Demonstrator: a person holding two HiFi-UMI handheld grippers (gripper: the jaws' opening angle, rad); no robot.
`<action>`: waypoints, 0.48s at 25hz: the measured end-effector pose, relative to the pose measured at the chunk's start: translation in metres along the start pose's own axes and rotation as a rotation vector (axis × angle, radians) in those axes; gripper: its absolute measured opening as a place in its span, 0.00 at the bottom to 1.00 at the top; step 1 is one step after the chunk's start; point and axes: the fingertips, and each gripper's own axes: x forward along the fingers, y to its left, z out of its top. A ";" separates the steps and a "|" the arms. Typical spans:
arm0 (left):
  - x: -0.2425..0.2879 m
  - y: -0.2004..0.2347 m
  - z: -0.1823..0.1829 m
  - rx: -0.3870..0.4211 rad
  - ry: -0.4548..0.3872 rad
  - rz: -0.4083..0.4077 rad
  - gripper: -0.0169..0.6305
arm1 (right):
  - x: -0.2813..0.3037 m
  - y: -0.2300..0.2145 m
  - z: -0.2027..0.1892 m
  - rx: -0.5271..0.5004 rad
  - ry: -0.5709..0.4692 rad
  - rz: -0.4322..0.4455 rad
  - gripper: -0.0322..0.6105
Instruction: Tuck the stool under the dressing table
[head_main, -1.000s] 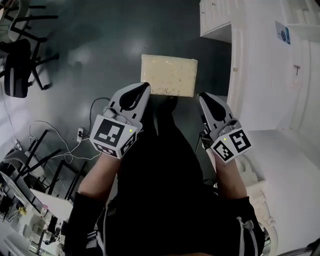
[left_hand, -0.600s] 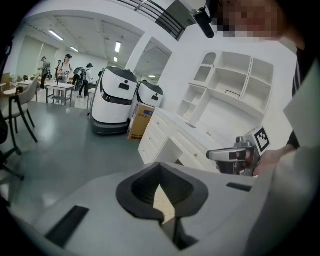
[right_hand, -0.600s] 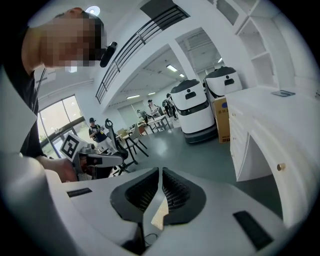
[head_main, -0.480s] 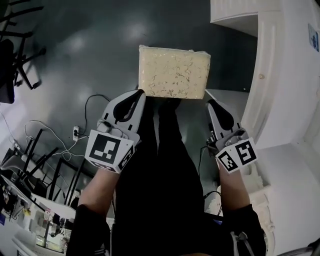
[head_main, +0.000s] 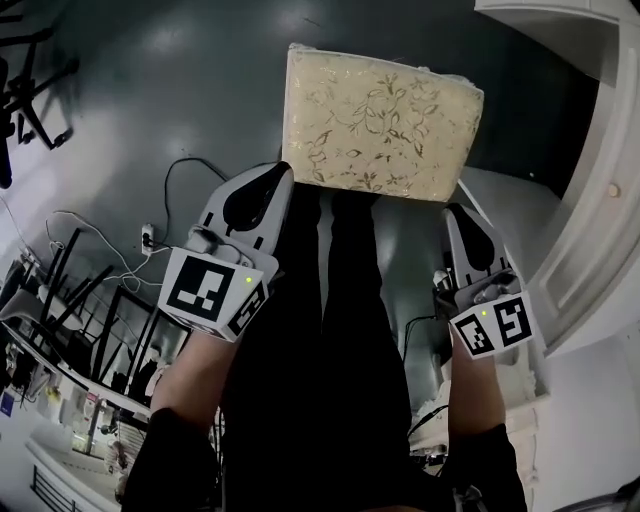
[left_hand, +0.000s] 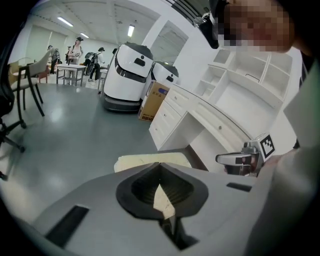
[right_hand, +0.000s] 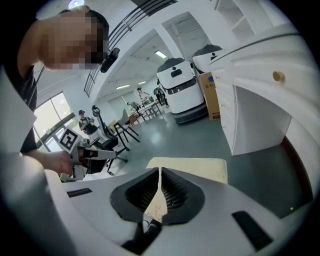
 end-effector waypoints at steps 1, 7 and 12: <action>0.004 0.002 -0.005 -0.006 0.006 0.001 0.04 | 0.003 -0.004 -0.004 0.003 0.003 0.001 0.08; 0.035 0.017 -0.017 0.015 0.011 0.000 0.04 | 0.030 -0.027 -0.018 0.001 0.015 0.010 0.08; 0.052 0.026 -0.025 -0.004 0.017 0.005 0.04 | 0.047 -0.043 -0.029 -0.033 0.052 -0.005 0.08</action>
